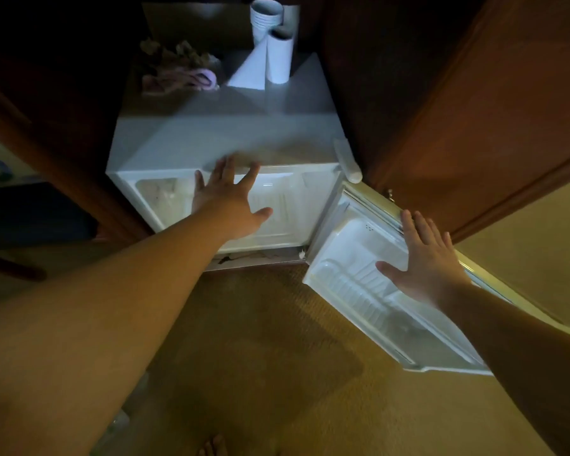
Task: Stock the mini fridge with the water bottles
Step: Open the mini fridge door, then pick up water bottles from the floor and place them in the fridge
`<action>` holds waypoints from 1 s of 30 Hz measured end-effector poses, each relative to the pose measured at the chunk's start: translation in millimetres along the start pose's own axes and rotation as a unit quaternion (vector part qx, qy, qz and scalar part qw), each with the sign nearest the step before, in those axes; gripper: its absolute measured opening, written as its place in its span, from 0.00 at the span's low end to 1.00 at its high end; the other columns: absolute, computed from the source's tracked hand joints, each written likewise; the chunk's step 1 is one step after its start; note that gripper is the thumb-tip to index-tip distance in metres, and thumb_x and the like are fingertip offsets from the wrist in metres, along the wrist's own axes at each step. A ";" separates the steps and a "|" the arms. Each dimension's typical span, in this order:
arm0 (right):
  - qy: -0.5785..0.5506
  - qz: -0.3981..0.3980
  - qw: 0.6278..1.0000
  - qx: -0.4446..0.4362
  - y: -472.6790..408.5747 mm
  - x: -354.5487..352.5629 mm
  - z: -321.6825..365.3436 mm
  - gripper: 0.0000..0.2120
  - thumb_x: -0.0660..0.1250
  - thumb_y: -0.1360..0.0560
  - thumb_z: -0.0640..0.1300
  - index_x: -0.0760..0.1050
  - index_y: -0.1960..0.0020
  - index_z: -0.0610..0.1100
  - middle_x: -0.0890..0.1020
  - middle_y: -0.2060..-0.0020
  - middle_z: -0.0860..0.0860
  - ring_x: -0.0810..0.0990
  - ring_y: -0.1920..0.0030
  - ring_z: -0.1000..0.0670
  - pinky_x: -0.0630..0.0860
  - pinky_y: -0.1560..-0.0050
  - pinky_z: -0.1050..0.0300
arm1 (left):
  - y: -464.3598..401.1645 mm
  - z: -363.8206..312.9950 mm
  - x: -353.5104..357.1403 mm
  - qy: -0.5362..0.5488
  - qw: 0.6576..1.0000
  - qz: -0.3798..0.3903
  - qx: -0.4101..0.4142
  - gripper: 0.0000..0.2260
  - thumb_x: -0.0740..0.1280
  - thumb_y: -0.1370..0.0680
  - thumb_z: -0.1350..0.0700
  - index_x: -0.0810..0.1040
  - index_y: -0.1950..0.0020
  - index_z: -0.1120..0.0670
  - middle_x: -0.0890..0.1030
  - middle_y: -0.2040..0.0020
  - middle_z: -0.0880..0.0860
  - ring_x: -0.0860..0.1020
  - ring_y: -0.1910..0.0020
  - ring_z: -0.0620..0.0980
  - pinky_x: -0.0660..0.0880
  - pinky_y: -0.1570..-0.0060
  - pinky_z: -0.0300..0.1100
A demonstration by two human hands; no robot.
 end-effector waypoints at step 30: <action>-0.006 0.199 0.843 -0.500 92.9 128.8 466.5 0.27 0.64 0.18 0.55 0.60 0.22 0.61 0.67 0.27 0.62 0.78 0.50 0.63 0.77 0.57 0.65 | 396.1 168.8 151.8 0.447 0.662 -0.127 -0.588 0.06 0.65 0.18 0.44 0.78 0.44 0.41 0.83 0.57 0.39 0.82 0.59 0.37 0.82 0.58 0.43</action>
Point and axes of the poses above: each hand's wrist, its own y-axis away from the middle knuckle, its own x-axis out of the palm, z = x × y, the point moved 1 cm from there along -y, towards the middle knuckle
